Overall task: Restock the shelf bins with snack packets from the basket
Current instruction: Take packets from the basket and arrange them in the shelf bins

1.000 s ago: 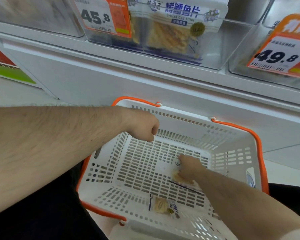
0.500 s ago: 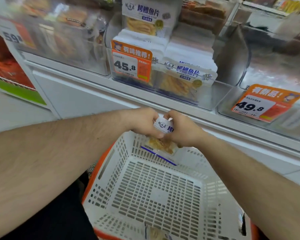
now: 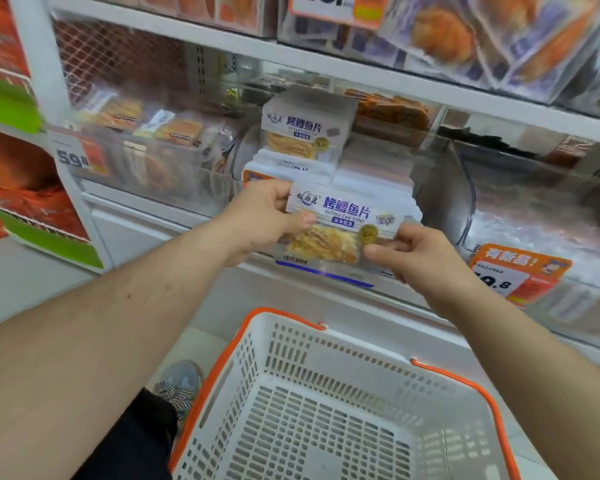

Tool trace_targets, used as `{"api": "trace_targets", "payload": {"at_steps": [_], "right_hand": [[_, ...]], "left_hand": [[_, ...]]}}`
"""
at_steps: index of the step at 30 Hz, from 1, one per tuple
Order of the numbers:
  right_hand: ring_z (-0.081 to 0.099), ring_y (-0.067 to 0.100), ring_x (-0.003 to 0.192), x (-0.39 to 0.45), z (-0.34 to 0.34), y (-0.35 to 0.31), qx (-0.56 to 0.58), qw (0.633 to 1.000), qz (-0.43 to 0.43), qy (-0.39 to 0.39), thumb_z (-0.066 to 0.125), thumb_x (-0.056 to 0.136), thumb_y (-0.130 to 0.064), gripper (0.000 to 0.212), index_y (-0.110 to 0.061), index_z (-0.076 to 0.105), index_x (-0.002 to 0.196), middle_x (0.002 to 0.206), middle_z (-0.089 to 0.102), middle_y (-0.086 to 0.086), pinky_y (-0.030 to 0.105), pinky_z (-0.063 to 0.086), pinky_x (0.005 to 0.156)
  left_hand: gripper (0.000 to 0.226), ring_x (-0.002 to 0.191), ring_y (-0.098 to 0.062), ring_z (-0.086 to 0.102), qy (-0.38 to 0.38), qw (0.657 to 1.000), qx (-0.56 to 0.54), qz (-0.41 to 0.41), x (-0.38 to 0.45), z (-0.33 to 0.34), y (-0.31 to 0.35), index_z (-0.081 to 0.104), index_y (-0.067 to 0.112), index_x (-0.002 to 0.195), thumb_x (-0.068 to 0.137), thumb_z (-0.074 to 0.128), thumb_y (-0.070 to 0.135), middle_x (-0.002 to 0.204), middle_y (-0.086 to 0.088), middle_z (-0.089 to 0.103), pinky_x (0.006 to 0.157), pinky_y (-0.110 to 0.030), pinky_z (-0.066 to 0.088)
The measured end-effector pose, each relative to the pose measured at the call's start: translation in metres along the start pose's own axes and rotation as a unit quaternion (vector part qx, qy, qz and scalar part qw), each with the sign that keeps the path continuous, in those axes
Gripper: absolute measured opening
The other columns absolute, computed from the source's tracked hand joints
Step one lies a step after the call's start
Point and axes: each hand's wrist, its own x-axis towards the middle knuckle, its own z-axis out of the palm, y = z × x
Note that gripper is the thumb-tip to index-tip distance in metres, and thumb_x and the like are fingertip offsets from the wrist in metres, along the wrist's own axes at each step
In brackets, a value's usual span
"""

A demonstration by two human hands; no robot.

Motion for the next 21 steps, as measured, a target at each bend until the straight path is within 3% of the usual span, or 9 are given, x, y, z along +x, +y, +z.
{"api": "trace_targets", "payload": {"at_steps": [2, 4, 7, 11, 14, 18, 21], "right_hand": [[0.041, 0.0, 0.036, 0.002, 0.0, -0.003, 0.033, 0.999, -0.003, 0.002, 0.068, 0.088, -0.002, 0.016, 0.001, 0.067, 0.104, 0.046, 0.054, -0.013, 0.019, 0.034, 0.045], [0.044, -0.001, 0.035, 0.003, 0.003, -0.011, 0.063, 0.998, -0.014, -0.008, 0.063, 0.091, 0.003, 0.014, 0.0, 0.066, 0.104, 0.047, 0.057, -0.014, 0.013, 0.035, 0.043], [0.05, -0.004, 0.038, 0.008, 0.006, -0.023, 0.055, 0.998, -0.037, 0.007, 0.062, 0.09, 0.007, 0.018, -0.001, 0.067, 0.106, 0.056, 0.065, -0.013, 0.006, 0.036, 0.042], [0.066, -0.002, 0.061, 0.025, -0.002, -0.036, 0.023, 0.987, -0.098, 0.129, 0.076, 0.083, -0.008, 0.01, -0.016, 0.074, 0.09, 0.081, 0.075, -0.007, 0.012, 0.049, 0.056], [0.06, -0.006, 0.057, 0.043, -0.016, -0.049, -0.004, 0.968, -0.143, 0.206, 0.077, 0.085, -0.019, 0.009, -0.023, 0.073, 0.092, 0.075, 0.071, -0.013, 0.015, 0.046, 0.057], [0.054, 0.005, 0.053, 0.069, -0.021, -0.056, -0.067, 0.962, -0.129, 0.232, 0.078, 0.083, -0.036, 0.016, -0.026, 0.075, 0.095, 0.064, 0.064, -0.015, 0.029, 0.042, 0.059], [0.063, 0.005, 0.07, 0.082, -0.016, -0.062, -0.112, 0.957, -0.137, 0.231, 0.077, 0.085, -0.032, 0.013, -0.031, 0.073, 0.097, 0.087, 0.073, -0.012, 0.03, 0.05, 0.067]], "left_hand": [[0.023, 0.066, -0.008, 0.061, 0.009, 1.0, -0.011, 0.023, 0.0, 0.001, 0.006, 0.068, 0.023, 0.096, 0.09, 0.065, 0.0, 0.076, 0.015, 0.073, 0.053, -0.019, 0.048], [0.023, 0.07, -0.011, 0.063, 0.013, 0.999, -0.014, 0.04, 0.001, 0.002, 0.008, 0.068, 0.023, 0.094, 0.091, 0.065, 0.0, 0.079, 0.014, 0.074, 0.054, -0.021, 0.049], [0.021, 0.086, -0.007, 0.071, 0.045, 0.997, -0.018, 0.067, 0.007, 0.004, 0.007, 0.07, 0.02, 0.099, 0.089, 0.068, 0.001, 0.093, 0.008, 0.075, 0.076, -0.024, 0.057], [0.015, 0.085, -0.005, 0.064, 0.216, 0.968, 0.071, 0.104, 0.016, 0.001, 0.008, 0.068, 0.022, 0.1, 0.086, 0.074, 0.021, 0.096, 0.009, 0.07, 0.085, -0.023, 0.053], [0.036, 0.114, -0.014, 0.056, 0.309, 0.936, 0.142, 0.095, 0.023, -0.008, 0.005, 0.064, 0.022, 0.119, 0.086, 0.072, 0.033, 0.12, 0.006, 0.064, 0.103, -0.035, 0.044], [0.065, 0.141, -0.025, 0.03, 0.331, 0.906, 0.262, 0.021, 0.029, -0.012, 0.0, 0.046, 0.019, 0.141, 0.086, 0.066, 0.047, 0.151, -0.001, 0.04, 0.116, -0.044, 0.024], [0.079, 0.149, -0.024, 0.011, 0.333, 0.905, 0.264, -0.029, 0.032, -0.01, -0.005, 0.034, 0.019, 0.148, 0.084, 0.062, 0.055, 0.162, -0.003, 0.017, 0.119, -0.046, 0.011]]}}
